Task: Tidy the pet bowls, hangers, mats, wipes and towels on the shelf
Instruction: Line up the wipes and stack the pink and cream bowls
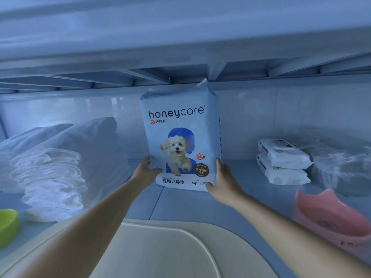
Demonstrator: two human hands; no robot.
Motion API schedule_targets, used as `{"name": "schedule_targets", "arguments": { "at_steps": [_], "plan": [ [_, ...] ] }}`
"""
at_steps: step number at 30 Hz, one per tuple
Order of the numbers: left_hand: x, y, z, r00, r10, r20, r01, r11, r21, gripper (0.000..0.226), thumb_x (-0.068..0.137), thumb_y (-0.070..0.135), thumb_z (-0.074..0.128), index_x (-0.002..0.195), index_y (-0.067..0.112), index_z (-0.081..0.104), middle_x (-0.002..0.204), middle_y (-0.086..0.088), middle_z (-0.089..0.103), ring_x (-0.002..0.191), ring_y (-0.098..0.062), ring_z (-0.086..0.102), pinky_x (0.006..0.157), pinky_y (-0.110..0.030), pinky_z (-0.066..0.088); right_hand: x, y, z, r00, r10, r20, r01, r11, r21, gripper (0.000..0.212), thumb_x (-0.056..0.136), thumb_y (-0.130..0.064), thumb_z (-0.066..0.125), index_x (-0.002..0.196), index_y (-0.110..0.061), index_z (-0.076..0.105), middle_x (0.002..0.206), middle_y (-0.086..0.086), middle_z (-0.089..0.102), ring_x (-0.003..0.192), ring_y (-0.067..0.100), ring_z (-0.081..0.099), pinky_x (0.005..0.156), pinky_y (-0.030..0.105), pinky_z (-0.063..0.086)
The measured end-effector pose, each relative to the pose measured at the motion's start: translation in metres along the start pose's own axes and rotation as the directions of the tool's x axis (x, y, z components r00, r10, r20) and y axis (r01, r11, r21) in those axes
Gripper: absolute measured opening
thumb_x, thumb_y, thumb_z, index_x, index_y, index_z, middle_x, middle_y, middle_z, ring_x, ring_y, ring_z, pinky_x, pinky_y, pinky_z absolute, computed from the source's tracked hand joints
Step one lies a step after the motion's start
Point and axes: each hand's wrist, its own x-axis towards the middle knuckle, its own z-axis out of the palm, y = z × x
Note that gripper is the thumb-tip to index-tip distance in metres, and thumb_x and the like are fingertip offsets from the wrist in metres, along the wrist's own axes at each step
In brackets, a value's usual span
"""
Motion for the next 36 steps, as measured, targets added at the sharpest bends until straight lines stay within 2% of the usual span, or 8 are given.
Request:
{"name": "schedule_targets", "arguments": {
  "at_steps": [10, 14, 21, 24, 27, 30, 33, 36],
  "plan": [
    [0.002, -0.008, 0.018, 0.995, 0.024, 0.100, 0.004, 0.962, -0.275, 0.058, 0.084, -0.002, 0.056, 0.130, 0.031, 0.043, 0.112, 0.006, 0.054, 0.101, -0.019, 0.052, 0.090, -0.035, 0.044, -0.011, 0.018, 0.005, 0.999, 0.019, -0.025, -0.016, 0.992, 0.128, 0.075, 0.094, -0.028, 0.050, 0.149, -0.016, 0.001, 0.153, 0.001, 0.015, 0.138, 0.019, 0.025, 0.104, 0.027, 0.028],
    [-0.001, 0.001, 0.035, 0.984, 0.043, 0.172, 0.005, 0.964, -0.266, 0.070, 0.083, -0.006, 0.055, 0.140, 0.030, 0.036, 0.124, 0.008, 0.049, 0.107, -0.020, 0.052, 0.093, -0.035, 0.045, -0.002, 0.030, 0.000, 0.984, 0.144, -0.108, -0.115, 0.964, 0.239, 0.074, 0.087, -0.029, 0.058, 0.146, -0.014, 0.017, 0.148, 0.003, 0.027, 0.134, 0.019, 0.034, 0.105, 0.029, 0.033],
    [-0.014, 0.023, 0.090, 0.932, 0.144, 0.332, -0.074, 0.974, -0.216, 0.062, 0.081, -0.003, 0.054, 0.119, 0.045, 0.042, 0.125, 0.014, 0.049, 0.114, -0.017, 0.050, 0.093, -0.034, 0.044, 0.005, 0.062, -0.029, 0.917, 0.331, -0.222, -0.247, 0.909, 0.335, 0.068, 0.083, -0.014, 0.055, 0.142, -0.009, 0.023, 0.144, 0.008, 0.033, 0.128, 0.025, 0.039, 0.094, 0.029, 0.039],
    [-0.017, 0.027, 0.111, 0.894, 0.205, 0.398, -0.142, 0.973, -0.182, 0.069, 0.080, -0.001, 0.055, 0.126, 0.047, 0.039, 0.123, 0.020, 0.050, 0.117, -0.014, 0.050, 0.093, -0.033, 0.043, 0.003, 0.070, -0.039, 0.898, 0.374, -0.233, -0.306, 0.910, 0.280, 0.076, 0.086, -0.016, 0.052, 0.147, -0.008, 0.008, 0.153, 0.013, 0.014, 0.138, 0.026, 0.027, 0.106, 0.037, 0.036],
    [-0.018, 0.023, 0.116, 0.867, 0.263, 0.423, -0.211, 0.963, -0.167, 0.077, 0.081, -0.005, 0.054, 0.137, 0.042, 0.032, 0.126, 0.023, 0.047, 0.116, -0.012, 0.051, 0.089, -0.030, 0.041, -0.006, 0.068, -0.036, 0.922, 0.307, -0.234, -0.280, 0.949, 0.145, 0.080, 0.091, -0.018, 0.049, 0.150, -0.011, -0.004, 0.157, 0.013, -0.008, 0.145, 0.024, 0.009, 0.112, 0.031, 0.025],
    [-0.023, 0.010, 0.109, 0.873, 0.268, 0.407, -0.322, 0.944, 0.069, 0.069, 0.087, 0.007, 0.056, 0.144, 0.030, 0.025, 0.135, 0.013, 0.037, 0.122, -0.021, 0.046, 0.084, -0.029, 0.042, -0.015, 0.060, -0.025, 0.967, 0.095, -0.235, -0.111, 0.992, -0.055, 0.070, 0.092, -0.019, 0.048, 0.149, -0.018, 0.008, 0.157, 0.007, -0.015, 0.146, 0.020, 0.001, 0.108, 0.028, 0.028],
    [-0.028, -0.018, 0.105, 0.874, 0.234, 0.425, -0.463, 0.665, 0.586, 0.064, 0.092, 0.037, 0.046, 0.148, 0.028, 0.015, 0.154, 0.005, 0.020, 0.141, -0.018, 0.020, 0.110, -0.043, 0.027, -0.017, 0.057, -0.011, 0.986, -0.032, -0.161, -0.012, 0.964, -0.265, 0.065, 0.093, -0.022, 0.046, 0.149, -0.024, 0.014, 0.156, 0.000, -0.022, 0.146, 0.022, -0.006, 0.101, 0.032, 0.040],
    [-0.032, -0.031, 0.105, 0.883, 0.215, 0.417, -0.456, 0.608, 0.650, 0.058, 0.096, 0.047, 0.034, 0.148, 0.027, 0.019, 0.157, 0.008, 0.014, 0.144, -0.011, 0.011, 0.116, -0.044, 0.011, -0.015, 0.061, -0.002, 0.993, -0.001, -0.115, -0.039, 0.936, -0.351, 0.064, 0.095, -0.028, 0.043, 0.150, -0.025, 0.009, 0.153, -0.002, -0.030, 0.145, 0.027, -0.012, 0.101, 0.037, 0.042]
  ]
}}
